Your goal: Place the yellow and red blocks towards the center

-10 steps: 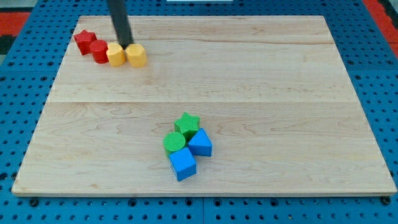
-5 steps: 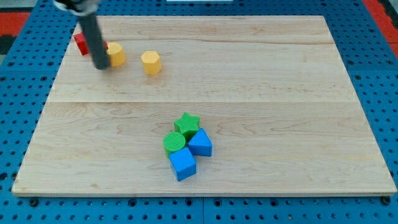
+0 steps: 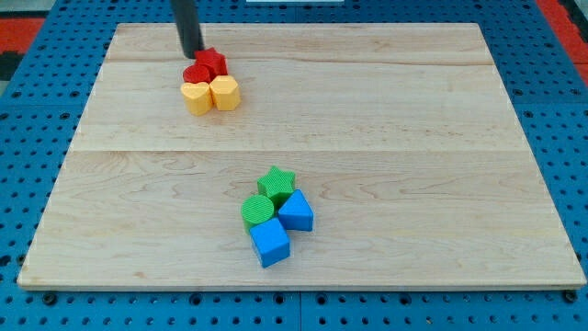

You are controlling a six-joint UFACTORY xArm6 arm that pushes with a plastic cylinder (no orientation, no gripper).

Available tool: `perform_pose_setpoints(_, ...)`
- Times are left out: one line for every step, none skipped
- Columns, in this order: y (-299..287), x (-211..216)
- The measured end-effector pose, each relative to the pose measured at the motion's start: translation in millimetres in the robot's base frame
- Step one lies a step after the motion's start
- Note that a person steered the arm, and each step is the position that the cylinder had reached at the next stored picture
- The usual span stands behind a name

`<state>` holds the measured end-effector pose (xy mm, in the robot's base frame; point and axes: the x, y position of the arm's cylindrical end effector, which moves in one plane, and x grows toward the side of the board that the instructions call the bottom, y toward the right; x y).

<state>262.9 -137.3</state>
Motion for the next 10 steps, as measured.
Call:
perform_pose_setpoints(-15, 19)
perform_pose_setpoints(-21, 47)
perform_pose_setpoints(-42, 70)
perform_pose_setpoints(-34, 94)
perform_pose_setpoints(21, 97)
perform_pose_setpoints(27, 111)
perform_pose_setpoints(-30, 113)
perform_pose_setpoints(-7, 143)
perform_pose_setpoints(83, 143)
perform_pose_setpoints(141, 138)
